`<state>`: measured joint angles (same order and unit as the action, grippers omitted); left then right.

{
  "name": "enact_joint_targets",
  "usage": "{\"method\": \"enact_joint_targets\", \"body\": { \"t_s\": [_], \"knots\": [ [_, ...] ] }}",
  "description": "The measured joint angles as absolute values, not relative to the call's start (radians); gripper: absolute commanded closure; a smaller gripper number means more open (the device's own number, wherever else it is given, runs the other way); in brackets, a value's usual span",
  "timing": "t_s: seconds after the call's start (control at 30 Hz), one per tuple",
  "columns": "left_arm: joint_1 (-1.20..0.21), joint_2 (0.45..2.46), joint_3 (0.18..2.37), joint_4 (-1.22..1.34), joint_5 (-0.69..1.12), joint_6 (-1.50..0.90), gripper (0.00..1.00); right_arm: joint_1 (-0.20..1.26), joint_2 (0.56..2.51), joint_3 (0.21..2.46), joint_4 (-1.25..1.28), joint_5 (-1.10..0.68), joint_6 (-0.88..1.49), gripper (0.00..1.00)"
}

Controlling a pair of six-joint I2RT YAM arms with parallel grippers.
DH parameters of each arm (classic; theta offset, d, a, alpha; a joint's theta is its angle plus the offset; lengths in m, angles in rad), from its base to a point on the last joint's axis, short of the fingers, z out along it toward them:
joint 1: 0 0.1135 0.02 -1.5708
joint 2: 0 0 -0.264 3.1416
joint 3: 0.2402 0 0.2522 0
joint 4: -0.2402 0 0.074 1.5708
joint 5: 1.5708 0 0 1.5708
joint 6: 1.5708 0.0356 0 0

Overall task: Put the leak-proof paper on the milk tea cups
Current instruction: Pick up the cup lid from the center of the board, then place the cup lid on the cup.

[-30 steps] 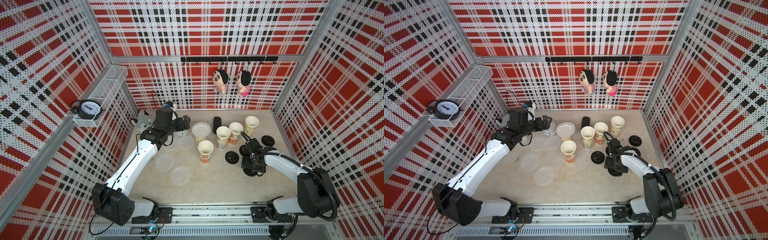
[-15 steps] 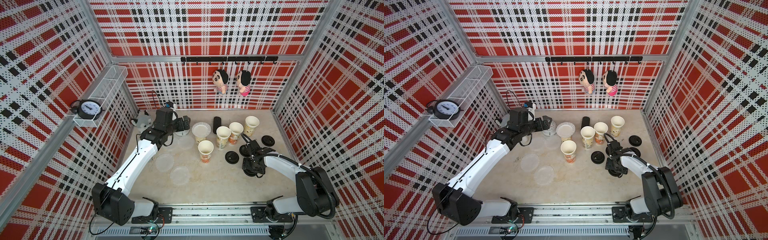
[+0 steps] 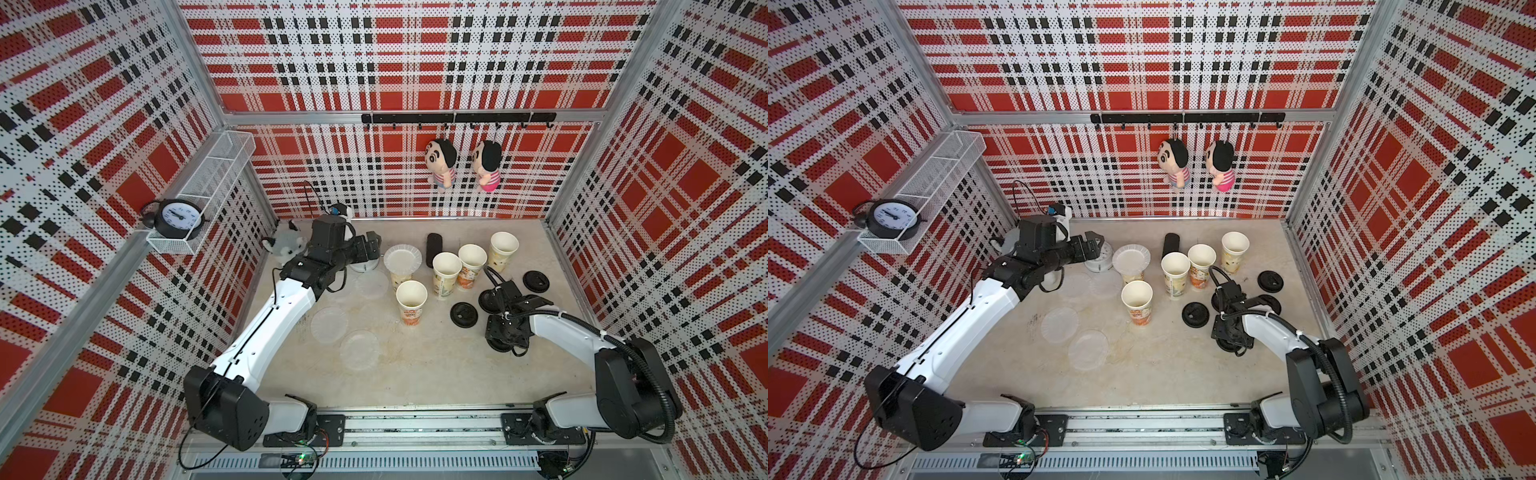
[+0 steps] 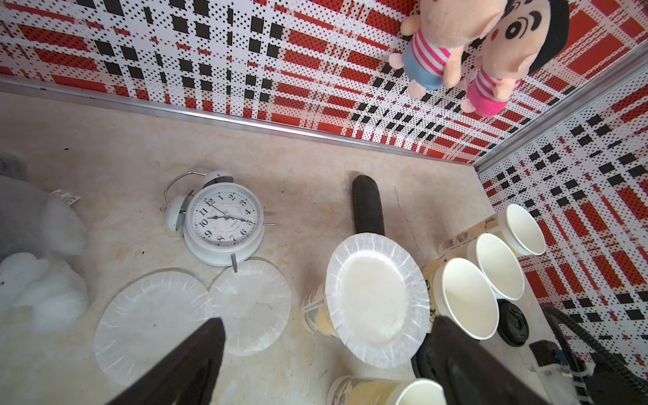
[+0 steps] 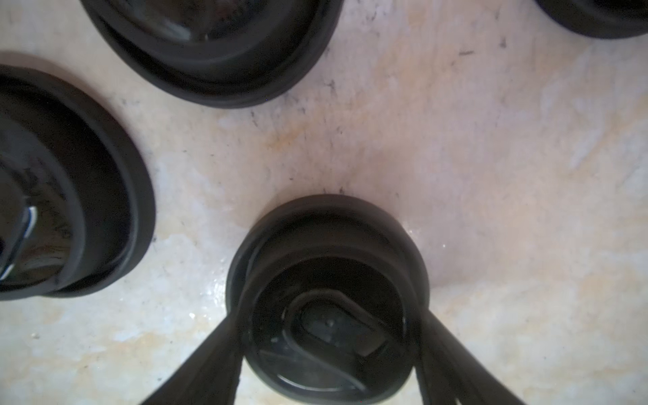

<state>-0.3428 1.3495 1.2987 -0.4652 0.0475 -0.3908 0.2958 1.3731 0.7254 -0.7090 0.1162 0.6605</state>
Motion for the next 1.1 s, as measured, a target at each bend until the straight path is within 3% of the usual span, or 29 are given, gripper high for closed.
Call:
{"method": "enact_joint_targets", "body": {
  "t_s": [0.23,0.5,1.1],
  "knots": [
    [-0.332,1.349,1.299,-0.465,0.044,-0.39,0.05,0.295,1.285,0.846,-0.847,0.125,0.629,0.26],
    [-0.308,1.349,1.289,-0.466,0.044,-0.39,0.05,0.368,1.312,1.309,-1.042,0.168,0.51,0.25],
    [-0.273,1.349,1.259,-0.513,0.012,-0.402,0.07,0.669,2.061,2.404,-1.256,0.124,0.159,0.24]
  ]
}}
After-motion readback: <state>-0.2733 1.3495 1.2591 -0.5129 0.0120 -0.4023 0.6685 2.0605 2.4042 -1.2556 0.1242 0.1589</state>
